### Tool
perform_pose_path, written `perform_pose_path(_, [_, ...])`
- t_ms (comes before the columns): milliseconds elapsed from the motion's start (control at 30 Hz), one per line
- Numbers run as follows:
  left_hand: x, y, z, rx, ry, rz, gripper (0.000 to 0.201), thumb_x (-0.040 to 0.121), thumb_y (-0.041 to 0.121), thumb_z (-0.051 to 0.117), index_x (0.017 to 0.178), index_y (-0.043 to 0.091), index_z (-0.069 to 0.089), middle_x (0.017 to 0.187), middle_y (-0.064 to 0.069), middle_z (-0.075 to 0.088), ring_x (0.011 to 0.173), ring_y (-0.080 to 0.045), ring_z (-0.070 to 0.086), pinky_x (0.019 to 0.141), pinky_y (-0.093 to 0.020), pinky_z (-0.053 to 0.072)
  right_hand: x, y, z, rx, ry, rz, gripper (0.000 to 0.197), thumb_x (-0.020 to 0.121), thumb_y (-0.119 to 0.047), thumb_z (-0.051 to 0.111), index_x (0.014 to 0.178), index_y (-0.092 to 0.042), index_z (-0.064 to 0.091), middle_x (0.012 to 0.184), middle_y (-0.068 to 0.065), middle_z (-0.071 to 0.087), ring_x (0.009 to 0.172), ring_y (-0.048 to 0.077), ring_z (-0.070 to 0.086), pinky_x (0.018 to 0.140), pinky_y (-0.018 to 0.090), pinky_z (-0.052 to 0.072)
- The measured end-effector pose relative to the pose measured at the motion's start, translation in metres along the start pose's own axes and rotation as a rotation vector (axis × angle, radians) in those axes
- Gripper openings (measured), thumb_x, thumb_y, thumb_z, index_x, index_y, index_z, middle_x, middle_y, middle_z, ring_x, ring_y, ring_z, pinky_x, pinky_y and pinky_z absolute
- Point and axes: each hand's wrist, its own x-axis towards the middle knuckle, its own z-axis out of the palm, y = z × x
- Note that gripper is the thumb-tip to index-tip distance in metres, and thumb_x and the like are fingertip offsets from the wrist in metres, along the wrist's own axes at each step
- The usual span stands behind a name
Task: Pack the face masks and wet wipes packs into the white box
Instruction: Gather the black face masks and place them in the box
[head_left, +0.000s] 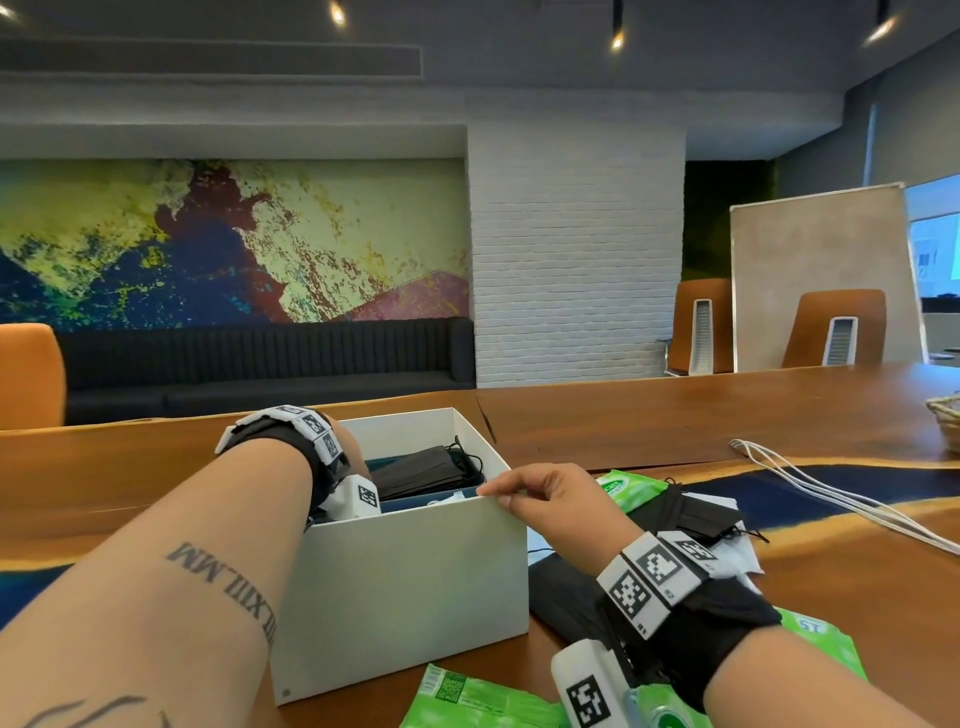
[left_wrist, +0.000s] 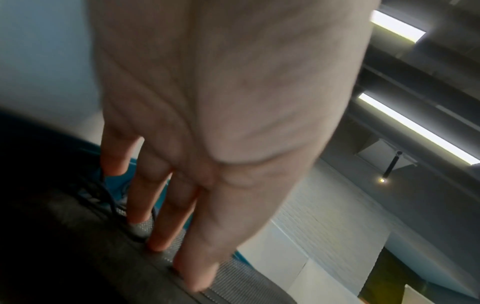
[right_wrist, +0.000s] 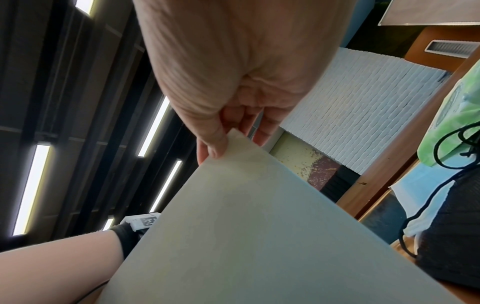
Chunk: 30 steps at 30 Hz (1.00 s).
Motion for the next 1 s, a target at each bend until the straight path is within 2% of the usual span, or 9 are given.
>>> perform_pose_path(100, [0.044,-0.011,-0.002,-0.032,0.013,0.026,0.068,0.059,0.074,0.064,0.113,0.032,0.066,0.124,0.004,0.062,0.115,-0.021,0.059,0.099,-0.039,0.047,0.000,0.000,0.000,0.003,-0.004,0.000,0.025,0.094,-0.008,0.054,0.089,-0.024,0.073,0.090,-0.010,0.069,0.080,-0.007,0.061,0.067,0.005,0.046])
perform_pose_path(167, [0.046,-0.011,-0.003,-0.061,-0.022,0.096,0.091,0.055,0.084,0.056,0.132,0.036,0.052,0.131,0.008,0.056,0.114,-0.017,0.058,0.096,-0.036,0.047,0.001,0.000,0.000,0.001,-0.007,0.006,0.025,0.094,-0.008,0.054,0.089,-0.024,0.072,0.089,-0.011,0.068,0.079,-0.006,0.061,0.064,0.005,0.045])
perform_pose_path(233, [-0.014,0.006,-0.010,-0.259,-0.019,0.160,0.058,0.092,0.048,0.049,0.144,0.024,0.040,0.142,0.002,0.047,0.125,-0.019,0.052,0.092,-0.032,0.049,0.001,-0.002,0.000,-0.004,-0.011,0.016,0.024,0.094,-0.009,0.054,0.089,-0.023,0.072,0.090,-0.011,0.068,0.081,-0.005,0.061,0.065,0.004,0.045])
perform_pose_path(300, [-0.060,0.020,-0.023,-0.427,-0.002,0.225,0.042,0.103,0.015,0.039,0.144,0.010,0.036,0.148,-0.008,0.040,0.134,-0.024,0.042,0.100,-0.030,0.042,0.001,-0.005,-0.001,-0.034,-0.023,0.027,0.024,0.094,-0.011,0.055,0.088,-0.026,0.072,0.091,-0.012,0.068,0.088,-0.001,0.060,0.068,0.004,0.045])
perform_pose_path(567, [-0.123,0.000,-0.056,-0.688,0.014,0.317,0.035,0.102,0.018,0.041,0.137,0.019,0.045,0.126,-0.005,0.056,0.116,-0.023,0.055,0.101,-0.044,0.043,-0.007,-0.030,-0.017,-0.215,-0.075,0.082,0.015,0.093,-0.022,0.057,0.096,-0.029,0.069,0.101,-0.011,0.066,0.101,0.002,0.058,0.086,0.017,0.040])
perform_pose_path(667, [-0.144,0.000,-0.052,-0.685,0.027,0.348,0.035,0.103,0.021,0.039,0.137,0.018,0.044,0.134,-0.008,0.054,0.115,-0.022,0.055,0.105,-0.048,0.040,-0.017,-0.039,-0.032,-0.248,-0.013,0.086,0.013,0.093,-0.024,0.056,0.097,-0.026,0.069,0.102,-0.012,0.066,0.095,-0.002,0.058,0.081,0.017,0.042])
perform_pose_path(767, [-0.167,0.010,-0.031,-0.657,-0.015,0.386,0.035,0.103,0.021,0.038,0.137,0.017,0.044,0.130,-0.006,0.056,0.110,-0.018,0.056,0.091,-0.033,0.049,-0.030,-0.043,-0.053,-0.348,0.086,0.139,0.017,0.093,-0.028,0.056,0.100,-0.021,0.070,0.098,-0.011,0.065,0.089,0.001,0.057,0.069,0.016,0.039])
perform_pose_path(867, [-0.181,0.022,0.000,-0.497,-0.106,0.381,0.039,0.102,0.026,0.041,0.141,0.022,0.040,0.142,0.001,0.048,0.129,-0.017,0.045,0.110,-0.042,0.034,-0.044,-0.034,-0.072,-0.458,0.134,0.240,0.018,0.092,-0.032,0.057,0.096,-0.020,0.070,0.098,-0.004,0.067,0.093,0.011,0.059,0.070,0.023,0.040])
perform_pose_path(1000, [-0.189,0.034,0.038,-0.134,0.029,0.358,0.046,0.102,0.041,0.035,0.144,0.024,0.038,0.147,0.003,0.040,0.135,-0.019,0.036,0.113,-0.037,0.022,-0.061,-0.021,-0.082,-0.636,0.051,0.399,0.017,0.091,-0.032,0.057,0.088,-0.019,0.067,0.083,0.000,0.064,0.076,0.015,0.059,0.057,0.022,0.042])
